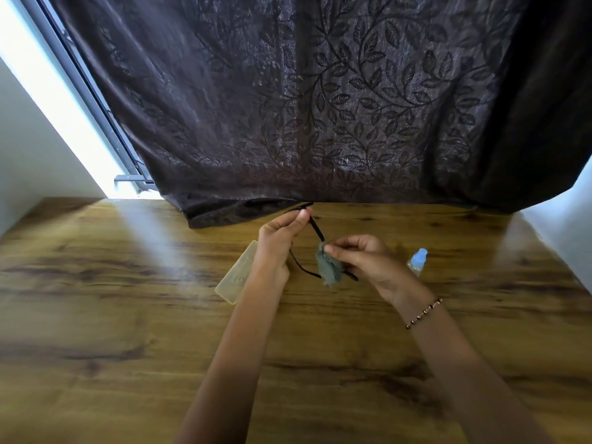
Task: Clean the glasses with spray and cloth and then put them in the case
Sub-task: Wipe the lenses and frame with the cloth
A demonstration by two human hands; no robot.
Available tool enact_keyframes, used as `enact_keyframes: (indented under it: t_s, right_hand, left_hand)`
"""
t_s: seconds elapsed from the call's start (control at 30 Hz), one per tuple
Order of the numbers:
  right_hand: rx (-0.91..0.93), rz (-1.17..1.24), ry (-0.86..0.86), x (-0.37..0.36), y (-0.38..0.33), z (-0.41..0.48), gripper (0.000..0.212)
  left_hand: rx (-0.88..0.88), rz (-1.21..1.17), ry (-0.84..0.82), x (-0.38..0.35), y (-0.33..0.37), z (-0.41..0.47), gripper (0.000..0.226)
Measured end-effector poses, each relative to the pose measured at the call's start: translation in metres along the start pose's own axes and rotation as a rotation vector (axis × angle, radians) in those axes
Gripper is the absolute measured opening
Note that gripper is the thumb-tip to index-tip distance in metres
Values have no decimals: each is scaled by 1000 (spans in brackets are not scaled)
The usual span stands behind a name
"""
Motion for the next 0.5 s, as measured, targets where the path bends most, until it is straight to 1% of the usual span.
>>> enact_keyframes:
  t_s: [0.1, 0.2, 0.27, 0.37, 0.43, 0.5]
  right_hand:
    - [1, 27, 0, 0, -4, 1, 5]
    - [44, 96, 21, -3, -15, 5, 11]
    - [58, 102, 23, -4, -19, 7, 13]
    - [41, 1, 10, -2, -15, 7, 11]
    - [9, -77, -13, -1, -7, 4, 19]
    - [4, -88, -41, -2, 1, -1, 20]
  left_hand:
    - [8, 25, -20, -3, -2, 0, 12]
    - [10, 48, -57, -12, -2, -3, 16]
    - [2, 47, -66, -14, 1, -4, 19]
    - [-4, 50, -43, -4, 7, -1, 17]
    - [-1, 32, 18, 11, 13, 6, 14]
    - [-15, 22, 54, 24, 22, 13, 13]
Point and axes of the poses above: each hand's wrist, its own z-axis towards the middle knuckle, its own x-axis out of the back of the hand, y = z × x, the point moved 9 cm from there along z, towards the middle knuckle, and after that the axes turned 9 degrees about z, right-handed, at the moved point
